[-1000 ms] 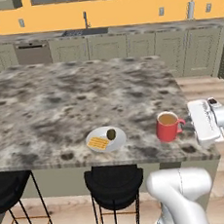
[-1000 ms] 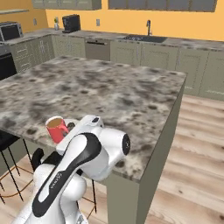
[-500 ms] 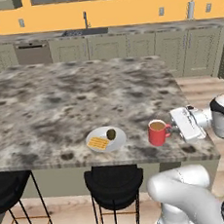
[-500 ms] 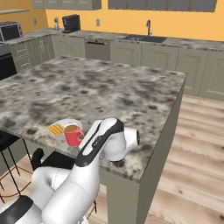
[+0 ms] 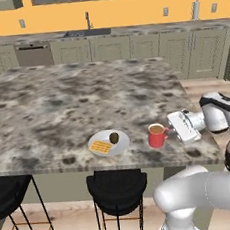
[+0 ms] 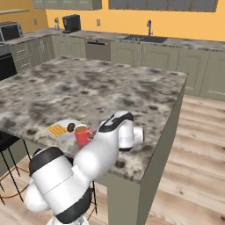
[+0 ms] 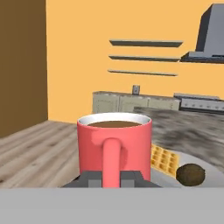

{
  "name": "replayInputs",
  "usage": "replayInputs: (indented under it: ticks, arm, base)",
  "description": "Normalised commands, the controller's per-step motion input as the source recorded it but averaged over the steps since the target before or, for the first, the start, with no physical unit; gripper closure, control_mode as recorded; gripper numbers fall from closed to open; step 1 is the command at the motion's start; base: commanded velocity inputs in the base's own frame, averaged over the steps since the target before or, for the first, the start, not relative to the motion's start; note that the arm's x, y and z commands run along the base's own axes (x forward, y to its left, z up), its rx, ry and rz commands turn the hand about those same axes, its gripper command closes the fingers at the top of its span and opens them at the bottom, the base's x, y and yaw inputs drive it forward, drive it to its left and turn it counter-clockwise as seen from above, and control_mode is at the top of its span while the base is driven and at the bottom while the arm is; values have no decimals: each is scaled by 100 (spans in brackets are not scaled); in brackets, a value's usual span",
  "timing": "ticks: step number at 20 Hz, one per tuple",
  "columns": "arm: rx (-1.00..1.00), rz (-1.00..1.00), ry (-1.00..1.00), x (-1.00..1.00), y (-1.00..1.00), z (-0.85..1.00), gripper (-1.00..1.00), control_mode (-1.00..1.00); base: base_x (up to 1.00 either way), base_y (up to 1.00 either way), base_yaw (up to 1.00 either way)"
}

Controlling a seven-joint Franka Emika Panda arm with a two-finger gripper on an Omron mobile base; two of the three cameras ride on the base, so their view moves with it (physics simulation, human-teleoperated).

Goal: Pick up the brewed coffee from the coffee machine and place it next to the breakfast plate on the dining counter.

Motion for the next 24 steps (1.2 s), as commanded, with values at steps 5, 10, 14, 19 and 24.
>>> replayInputs:
  ticks: [5, 10, 14, 19, 24]
  arm:
    - [0, -25, 0, 66, 1, -52, 100, -100]
    - [0, -19, 0, 66, 0, -53, 100, -100]
    - [-6, -16, 0, 49, 15, -46, 100, -100]
    - [-11, -1, 1, 39, 52, -52, 100, -100]
    - [-3, 0, 0, 9, 5, -29, 100, -100]
  base:
    - [0, 0, 0]
    - [0, 0, 0]
    - [0, 0, 0]
    - [0, 0, 0]
    - [0, 0, 0]
